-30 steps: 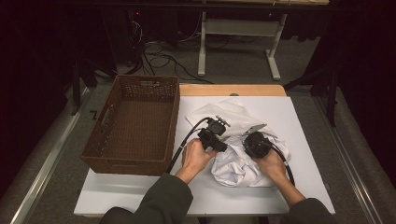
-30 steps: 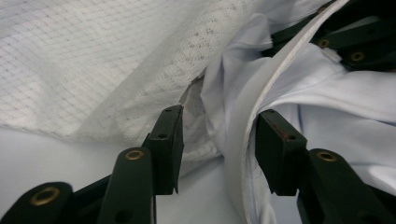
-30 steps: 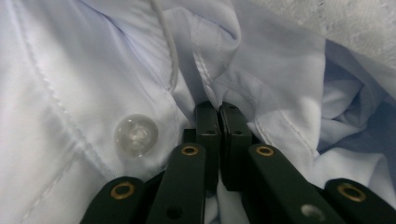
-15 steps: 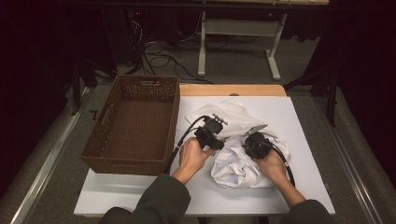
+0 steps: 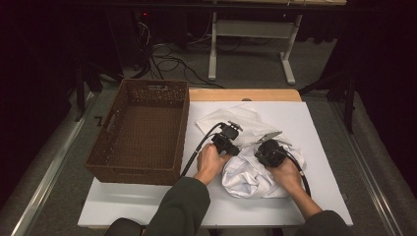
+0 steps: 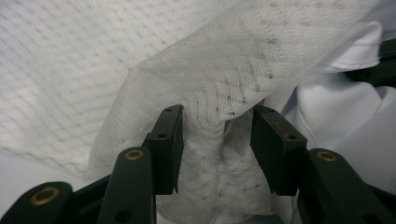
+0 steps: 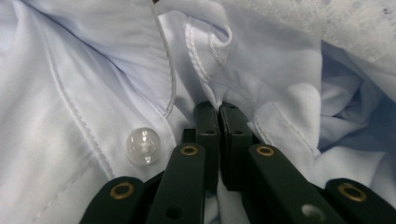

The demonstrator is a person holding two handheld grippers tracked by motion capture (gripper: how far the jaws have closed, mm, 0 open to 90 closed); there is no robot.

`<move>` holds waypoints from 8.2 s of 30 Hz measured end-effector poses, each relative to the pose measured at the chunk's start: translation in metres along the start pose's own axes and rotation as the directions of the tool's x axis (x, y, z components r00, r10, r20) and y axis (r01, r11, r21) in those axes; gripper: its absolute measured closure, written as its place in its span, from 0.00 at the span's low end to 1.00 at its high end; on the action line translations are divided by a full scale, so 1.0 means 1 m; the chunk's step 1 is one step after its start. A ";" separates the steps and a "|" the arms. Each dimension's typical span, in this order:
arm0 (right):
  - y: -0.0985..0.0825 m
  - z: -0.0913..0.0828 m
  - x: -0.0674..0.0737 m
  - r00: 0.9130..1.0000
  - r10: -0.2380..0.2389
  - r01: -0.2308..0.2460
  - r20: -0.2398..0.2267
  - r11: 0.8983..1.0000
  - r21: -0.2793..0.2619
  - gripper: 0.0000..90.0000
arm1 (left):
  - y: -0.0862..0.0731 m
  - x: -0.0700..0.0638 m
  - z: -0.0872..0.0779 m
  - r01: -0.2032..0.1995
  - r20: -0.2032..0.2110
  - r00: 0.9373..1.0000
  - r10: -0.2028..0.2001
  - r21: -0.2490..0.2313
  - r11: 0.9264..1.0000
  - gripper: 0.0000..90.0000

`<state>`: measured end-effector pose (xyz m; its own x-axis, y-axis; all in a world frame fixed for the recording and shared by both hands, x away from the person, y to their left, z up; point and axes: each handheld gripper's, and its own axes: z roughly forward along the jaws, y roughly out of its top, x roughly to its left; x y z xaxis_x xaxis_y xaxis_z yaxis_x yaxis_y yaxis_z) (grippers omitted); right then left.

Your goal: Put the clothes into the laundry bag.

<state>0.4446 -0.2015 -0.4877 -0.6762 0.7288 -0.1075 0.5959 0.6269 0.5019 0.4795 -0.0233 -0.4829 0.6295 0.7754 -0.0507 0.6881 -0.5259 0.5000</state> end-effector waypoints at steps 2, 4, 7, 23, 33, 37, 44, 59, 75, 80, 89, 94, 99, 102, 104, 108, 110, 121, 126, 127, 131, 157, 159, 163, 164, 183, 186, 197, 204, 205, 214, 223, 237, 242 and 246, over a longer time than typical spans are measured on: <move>0.000 0.000 0.000 1.000 0.013 -0.013 -0.004 1.000 -0.005 0.98 | 0.000 0.000 0.003 0.013 0.003 1.000 -0.013 0.026 1.000 0.59; -0.001 0.000 0.000 1.000 0.016 -0.016 -0.006 1.000 -0.009 0.98 | -0.001 -0.002 0.005 0.002 -0.005 1.000 -0.002 0.062 0.998 0.59; -0.002 0.001 0.001 1.000 0.018 -0.018 -0.003 1.000 -0.020 0.98 | -0.002 -0.005 0.007 0.003 -0.016 1.000 -0.002 0.063 0.998 0.58; -0.002 0.001 0.002 1.000 0.023 -0.023 0.004 1.000 -0.020 0.98 | -0.002 -0.010 0.006 -0.063 -0.005 0.998 0.063 0.071 0.996 0.86; 0.000 0.001 0.003 0.999 0.030 -0.030 0.013 0.999 -0.014 0.98 | -0.003 -0.010 0.000 -0.076 0.018 0.997 0.075 0.061 0.995 0.94; 0.001 0.001 0.004 0.999 0.021 -0.020 0.025 1.000 -0.011 0.95 | -0.004 -0.011 -0.007 -0.083 0.025 0.996 0.082 0.034 0.996 0.95; 0.006 -0.002 0.006 0.998 0.055 -0.054 0.038 0.998 -0.009 0.77 | -0.009 -0.010 -0.018 -0.076 0.054 0.996 0.075 0.011 0.997 0.95; 0.016 0.000 0.005 0.991 0.024 -0.025 0.128 1.000 0.006 0.98 | -0.023 -0.014 -0.045 -0.049 0.072 0.996 0.055 -0.080 0.996 0.95; 0.020 -0.038 0.013 0.994 0.050 -0.042 0.098 0.996 -0.084 0.70 | -0.030 -0.003 -0.041 -0.006 0.044 0.999 0.009 -0.056 0.998 0.95; 0.019 -0.054 0.020 0.999 0.050 -0.046 0.021 0.988 -0.145 0.61 | -0.030 -0.005 -0.040 -0.013 0.026 1.000 0.015 -0.061 0.998 0.95; 0.029 -0.024 0.041 0.999 -0.030 0.029 -0.011 0.996 -0.079 0.49 | -0.032 -0.007 -0.043 -0.022 0.038 0.999 0.025 -0.080 0.997 0.95; 0.030 -0.001 0.042 0.993 -0.098 0.097 0.062 0.995 0.020 0.78 | -0.034 -0.009 -0.045 -0.036 0.038 0.998 0.039 -0.085 0.996 0.95; 0.026 -0.006 0.029 0.993 -0.088 0.086 0.083 0.996 0.024 0.96 | -0.037 -0.008 -0.050 -0.044 0.042 0.998 0.049 -0.103 0.994 0.95; 0.029 -0.008 0.016 0.996 -0.010 0.010 0.087 1.000 0.008 0.96 | -0.042 -0.009 -0.055 -0.052 0.037 0.998 0.057 -0.109 0.993 0.95; 0.031 -0.007 0.010 0.993 0.022 -0.023 0.115 1.000 0.009 0.96 | -0.044 -0.007 -0.059 -0.045 0.043 0.998 0.050 -0.118 0.992 0.95; 0.037 -0.002 0.000 0.983 0.064 -0.067 0.172 0.998 0.007 0.95 | -0.045 -0.008 -0.060 -0.039 0.049 0.998 0.046 -0.120 0.992 0.95; 0.040 0.001 -0.002 0.981 0.073 -0.076 0.177 0.997 0.009 0.93 | -0.044 -0.009 -0.056 -0.041 0.041 0.998 0.045 -0.111 0.993 0.95; 0.027 -0.048 0.020 0.997 0.028 -0.020 0.069 0.993 -0.113 0.54 | -0.045 -0.004 -0.049 -0.024 0.039 0.999 0.027 -0.091 0.996 0.95; 0.024 -0.049 0.039 0.998 -0.058 0.059 0.015 0.993 -0.104 0.49 | -0.045 -0.008 -0.051 -0.032 0.044 0.998 0.037 -0.104 0.994 0.95; 0.026 -0.044 0.043 0.997 -0.074 0.074 0.009 0.992 -0.097 0.48 | -0.045 -0.008 -0.051 -0.035 0.047 0.998 0.040 -0.103 0.994 0.95; 0.034 -0.019 0.049 0.995 -0.095 0.096 0.008 0.995 -0.025 0.44 | -0.044 -0.009 -0.052 -0.041 0.052 0.998 0.046 -0.106 0.994 0.95; 0.055 0.008 0.010 0.991 -0.054 0.054 0.124 0.999 0.005 0.89 | -0.049 -0.007 -0.050 -0.022 0.060 0.998 0.027 -0.083 0.996 0.95; 0.054 0.002 0.013 0.996 -0.043 0.043 0.083 0.999 -0.002 0.78 | -0.047 -0.006 -0.048 -0.005 0.057 0.998 0.010 -0.090 0.996 0.95; 0.049 -0.021 0.023 0.998 -0.049 0.050 0.025 0.997 -0.052 0.60 | -0.047 -0.004 -0.046 -0.002 0.053 0.999 0.007 -0.087 0.996 0.95; 0.046 -0.029 0.026 0.998 -0.060 0.061 0.019 0.996 -0.072 0.57 | -0.046 -0.004 -0.047 -0.003 0.052 0.999 0.008 -0.085 0.996 0.95; 0.041 0.008 0.041 0.985 -0.167 0.170 -0.039 0.981 0.095 0.88 | -0.049 -0.007 -0.050 -0.023 0.072 0.997 0.030 -0.104 0.994 0.94; 0.040 0.002 0.037 0.986 -0.157 0.160 -0.049 0.985 0.059 0.98 | -0.049 -0.007 -0.052 -0.028 0.070 0.997 0.036 -0.108 0.994 0.94; 0.057 -0.005 0.017 0.997 -0.059 0.061 0.058 0.998 -0.025 0.99 | -0.051 -0.011 -0.064 -0.058 0.063 0.996 0.067 -0.130 0.990 0.95; 0.063 0.008 0.000 0.995 0.036 -0.033 0.095 0.999 -0.031 0.99 | -0.052 -0.010 -0.060 -0.074 0.053 0.995 0.081 -0.122 0.990 0.95; 0.062 0.009 -0.003 0.994 0.054 -0.051 0.091 0.998 -0.033 0.99 | -0.052 -0.011 -0.059 -0.074 0.053 0.995 0.081 -0.121 0.990 0.95; 0.062 0.010 0.002 0.997 0.055 -0.053 0.047 0.998 -0.039 0.76 | -0.051 -0.009 -0.048 -0.063 0.062 0.996 0.071 -0.121 0.991 0.95; 0.051 -0.033 0.025 0.997 -0.057 0.053 -0.048 0.995 -0.089 0.47 | -0.050 -0.004 -0.044 -0.032 0.076 0.996 0.041 -0.125 0.992 0.95; 0.048 0.016 0.038 0.985 -0.172 0.174 -0.028 0.983 0.059 0.96 | -0.051 -0.005 -0.046 -0.042 0.084 0.995 0.053 -0.126 0.991 0.95; 0.050 -0.005 0.027 0.995 -0.079 0.078 -0.053 0.997 -0.022 0.97 | -0.051 -0.010 -0.048 -0.069 0.087 0.993 0.080 -0.115 0.991 0.95; 0.059 -0.015 0.015 0.999 -0.028 0.027 -0.018 0.999 -0.034 0.97 | -0.050 -0.016 -0.052 -0.086 0.091 0.991 0.097 -0.124 0.989 0.95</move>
<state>0.4625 -0.1579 -0.4468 -0.7004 0.7059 -0.1056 0.5621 0.6367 0.5279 0.4167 0.0088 -0.4619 0.7234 0.6858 -0.0800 0.5818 -0.5430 0.6055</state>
